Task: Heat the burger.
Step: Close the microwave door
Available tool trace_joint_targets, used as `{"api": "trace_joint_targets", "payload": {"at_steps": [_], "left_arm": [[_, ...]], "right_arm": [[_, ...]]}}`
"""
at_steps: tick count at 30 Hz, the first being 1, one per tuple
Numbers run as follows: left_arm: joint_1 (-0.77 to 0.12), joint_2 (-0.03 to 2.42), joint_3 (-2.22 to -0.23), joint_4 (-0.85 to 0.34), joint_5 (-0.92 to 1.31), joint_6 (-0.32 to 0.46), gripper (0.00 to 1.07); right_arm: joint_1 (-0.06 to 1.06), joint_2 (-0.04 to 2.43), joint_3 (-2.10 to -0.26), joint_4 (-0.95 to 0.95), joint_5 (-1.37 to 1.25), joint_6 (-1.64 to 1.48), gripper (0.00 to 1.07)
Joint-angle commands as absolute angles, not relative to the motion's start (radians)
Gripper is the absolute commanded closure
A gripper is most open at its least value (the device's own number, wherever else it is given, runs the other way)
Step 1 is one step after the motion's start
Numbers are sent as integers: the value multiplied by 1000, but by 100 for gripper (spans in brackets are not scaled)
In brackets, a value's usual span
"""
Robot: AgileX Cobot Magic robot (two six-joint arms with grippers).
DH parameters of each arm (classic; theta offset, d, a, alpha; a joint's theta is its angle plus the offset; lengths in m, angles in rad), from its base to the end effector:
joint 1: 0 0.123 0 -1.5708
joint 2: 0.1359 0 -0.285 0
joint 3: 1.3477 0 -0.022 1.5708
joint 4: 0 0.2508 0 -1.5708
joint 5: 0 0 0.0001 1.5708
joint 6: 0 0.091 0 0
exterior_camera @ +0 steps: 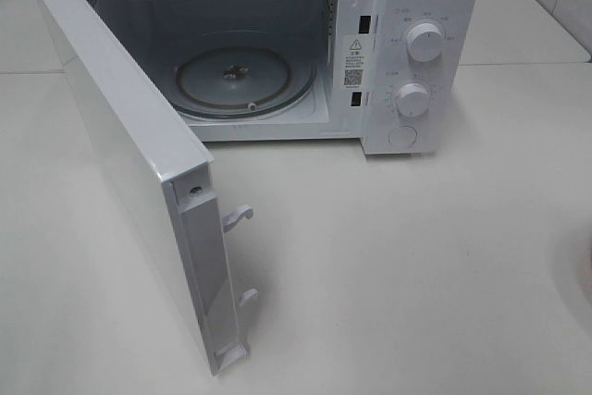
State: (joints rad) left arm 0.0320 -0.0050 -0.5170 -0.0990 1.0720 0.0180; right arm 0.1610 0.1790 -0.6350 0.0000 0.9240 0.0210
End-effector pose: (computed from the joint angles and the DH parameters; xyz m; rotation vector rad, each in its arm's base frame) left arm -0.0081 -0.0082 0.2814 -0.0077 2.0307 -0.0867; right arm 0.0166 0.0027 0.3258 -0.1366 1.9487 0.1201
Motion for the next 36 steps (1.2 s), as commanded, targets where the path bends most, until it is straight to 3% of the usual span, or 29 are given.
{"api": "trace_joint_targets", "payload": {"at_steps": [1, 10, 36], "left_arm": [[36, -8, -517, -97, 1070, 13, 9], [36, -8, -517, -97, 1070, 13, 9], [36, -9, -517, -97, 1070, 13, 9]], "right_arm": [[140, 126, -592, 0, 943, 42, 31], [105, 16, -490, 22, 958, 49, 31], [105, -34, -490, 22, 958, 49, 31]]}}
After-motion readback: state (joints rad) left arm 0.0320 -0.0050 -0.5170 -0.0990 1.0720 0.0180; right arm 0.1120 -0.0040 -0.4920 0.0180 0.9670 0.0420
